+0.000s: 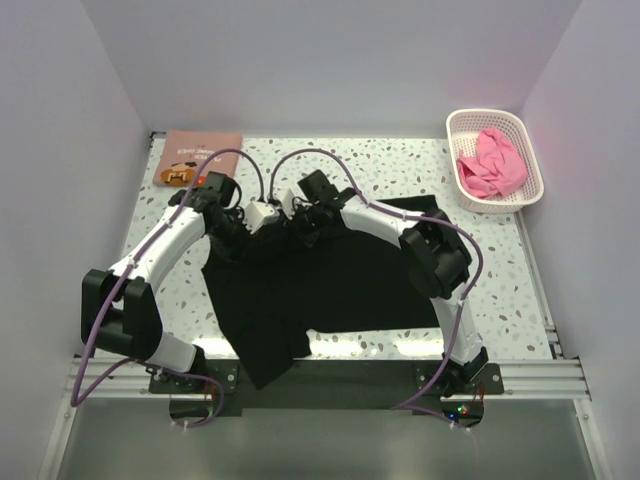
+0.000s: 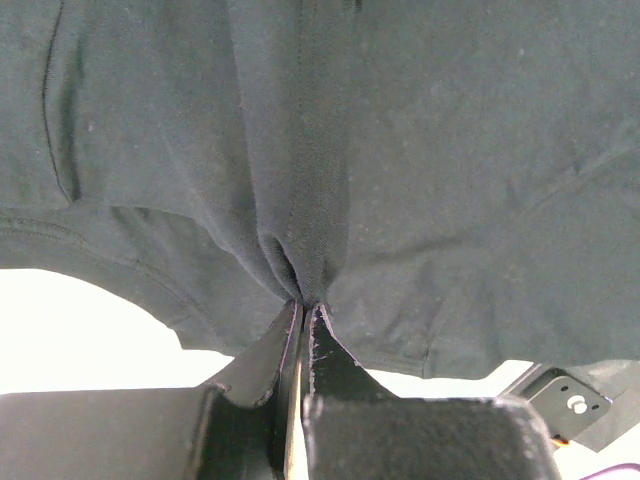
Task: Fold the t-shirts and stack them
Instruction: Fold the tshirt
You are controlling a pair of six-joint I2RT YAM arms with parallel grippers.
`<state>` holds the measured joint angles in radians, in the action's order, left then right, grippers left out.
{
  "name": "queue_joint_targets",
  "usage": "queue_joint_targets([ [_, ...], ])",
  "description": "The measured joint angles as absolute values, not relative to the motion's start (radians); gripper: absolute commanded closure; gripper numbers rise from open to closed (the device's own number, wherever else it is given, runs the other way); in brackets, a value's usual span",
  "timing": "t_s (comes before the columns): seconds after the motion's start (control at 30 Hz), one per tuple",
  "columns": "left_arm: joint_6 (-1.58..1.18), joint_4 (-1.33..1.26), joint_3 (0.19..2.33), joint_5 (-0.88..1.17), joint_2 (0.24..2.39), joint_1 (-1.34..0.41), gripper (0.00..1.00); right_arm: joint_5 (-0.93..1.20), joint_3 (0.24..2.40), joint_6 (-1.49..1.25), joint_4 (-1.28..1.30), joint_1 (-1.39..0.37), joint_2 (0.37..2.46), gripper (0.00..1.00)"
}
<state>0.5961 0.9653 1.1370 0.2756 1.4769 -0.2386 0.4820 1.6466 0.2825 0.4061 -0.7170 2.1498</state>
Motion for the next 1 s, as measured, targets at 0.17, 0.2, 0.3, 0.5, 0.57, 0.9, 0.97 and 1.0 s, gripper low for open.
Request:
queue_joint_targets([
  [0.17,0.596,0.976,1.134,0.274,1.477,-0.244,1.00,0.493,1.609,0.292,0.409,-0.717,2.134,1.00],
  [0.2,0.596,0.976,1.130,0.274,1.477,-0.244,1.00,0.494,1.601,0.294,0.409,-0.717,2.129,1.00],
  [0.3,0.597,0.979,1.115,0.276,1.477,-0.247,1.00,0.495,1.580,0.298,0.410,-0.718,2.113,1.00],
  [0.5,0.596,0.987,1.097,0.276,1.489,-0.268,1.00,0.498,1.564,0.308,0.411,-0.719,2.106,1.00],
  [0.57,0.596,0.986,1.090,0.276,1.494,-0.273,1.00,0.498,1.558,0.311,0.412,-0.719,2.106,1.00],
  [0.9,0.591,0.976,1.034,0.275,1.519,-0.290,0.97,0.521,1.515,0.331,0.417,-0.723,2.106,1.00],
  [0.97,0.588,0.974,1.032,0.275,1.531,-0.295,0.80,0.524,1.515,0.337,0.425,-0.723,2.106,0.92],
  [1.0,0.588,0.975,1.032,0.277,1.533,-0.295,0.74,0.525,1.516,0.343,0.436,-0.722,2.106,0.84],
])
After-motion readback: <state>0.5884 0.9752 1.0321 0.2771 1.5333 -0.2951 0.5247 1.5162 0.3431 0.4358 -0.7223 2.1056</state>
